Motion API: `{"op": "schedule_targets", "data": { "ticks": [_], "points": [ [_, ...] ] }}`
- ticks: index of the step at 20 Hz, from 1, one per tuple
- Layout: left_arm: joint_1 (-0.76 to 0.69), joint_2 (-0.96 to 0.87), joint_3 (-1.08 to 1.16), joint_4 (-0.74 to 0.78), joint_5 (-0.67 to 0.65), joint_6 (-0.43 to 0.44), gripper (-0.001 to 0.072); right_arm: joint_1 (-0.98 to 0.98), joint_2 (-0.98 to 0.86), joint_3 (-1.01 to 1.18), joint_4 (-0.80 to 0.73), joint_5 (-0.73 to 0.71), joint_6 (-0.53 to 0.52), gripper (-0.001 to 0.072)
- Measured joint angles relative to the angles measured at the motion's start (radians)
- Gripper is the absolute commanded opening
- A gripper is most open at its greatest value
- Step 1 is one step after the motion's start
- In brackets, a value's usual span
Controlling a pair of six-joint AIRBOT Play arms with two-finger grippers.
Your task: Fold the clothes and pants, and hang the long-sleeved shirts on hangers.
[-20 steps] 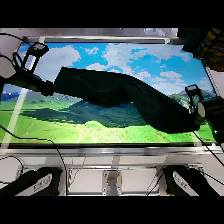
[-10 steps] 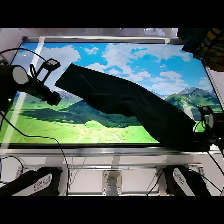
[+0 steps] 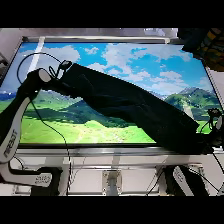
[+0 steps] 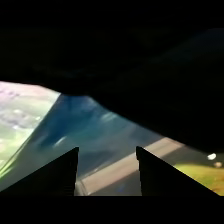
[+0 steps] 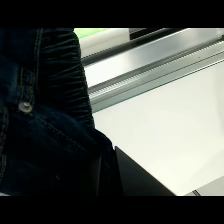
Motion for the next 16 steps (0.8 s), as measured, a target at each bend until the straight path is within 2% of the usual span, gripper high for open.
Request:
{"op": "schedule_targets", "data": {
  "ticks": [5,12,14,16],
  "points": [
    [0.005,-0.196,0.091,-0.203,0.033,-0.054,0.044,-0.005,0.0,0.0,0.02,-0.019,-0.002,0.0033],
    [0.025,-0.274,0.151,-0.267,0.024,-0.163,0.0437,-0.005,0.0,0.0,0.061,-0.056,-0.002,0.0033],
    [0.035,-0.275,0.156,-0.27,-0.013,-0.166,0.0419,-0.005,0.0,0.0,0.072,-0.065,-0.002,0.0033],
    [0.047,-0.264,0.166,-0.258,-0.043,-0.11,0.0416,-0.005,0.0,0.0,0.079,-0.069,-0.002,0.0033]
  ]
}}
